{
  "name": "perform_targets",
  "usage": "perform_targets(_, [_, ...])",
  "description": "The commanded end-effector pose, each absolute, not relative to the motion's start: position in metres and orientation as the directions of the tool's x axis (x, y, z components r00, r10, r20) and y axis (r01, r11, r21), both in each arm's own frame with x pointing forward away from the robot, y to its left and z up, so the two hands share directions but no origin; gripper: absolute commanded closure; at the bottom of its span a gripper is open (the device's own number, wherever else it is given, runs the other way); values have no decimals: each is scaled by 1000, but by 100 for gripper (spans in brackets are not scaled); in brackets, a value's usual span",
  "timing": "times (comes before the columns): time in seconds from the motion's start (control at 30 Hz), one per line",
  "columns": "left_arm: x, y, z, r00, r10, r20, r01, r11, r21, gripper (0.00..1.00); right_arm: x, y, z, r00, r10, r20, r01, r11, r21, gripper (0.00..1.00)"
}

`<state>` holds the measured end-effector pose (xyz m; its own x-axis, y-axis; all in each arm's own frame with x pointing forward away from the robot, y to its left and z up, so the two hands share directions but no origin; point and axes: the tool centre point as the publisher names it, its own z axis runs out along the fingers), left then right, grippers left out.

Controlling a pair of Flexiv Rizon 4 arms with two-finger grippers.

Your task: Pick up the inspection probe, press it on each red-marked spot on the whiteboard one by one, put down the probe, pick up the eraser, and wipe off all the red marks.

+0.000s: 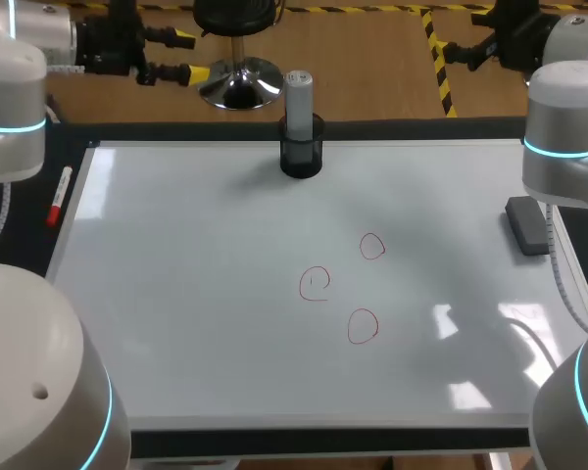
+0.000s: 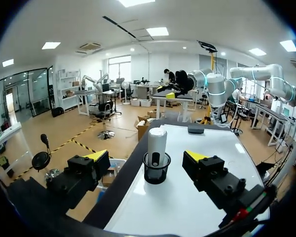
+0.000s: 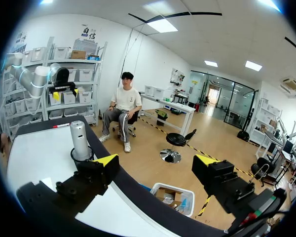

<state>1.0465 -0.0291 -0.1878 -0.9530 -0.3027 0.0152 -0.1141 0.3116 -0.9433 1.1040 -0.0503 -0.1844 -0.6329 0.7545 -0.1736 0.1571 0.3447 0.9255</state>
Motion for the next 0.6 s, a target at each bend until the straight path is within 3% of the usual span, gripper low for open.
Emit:
perform_targets(0.03, [1053,-29,-193,-977,-211,41,-107,314,-943,0,1104,-50,-184,-633,754,-174,157,345,925,0])
perform_targets(0.6, [1052,-58,-221,-999,28,43,-33,290,-957,0,1104,-50,-184,-633,754,-174,157,345,925,0])
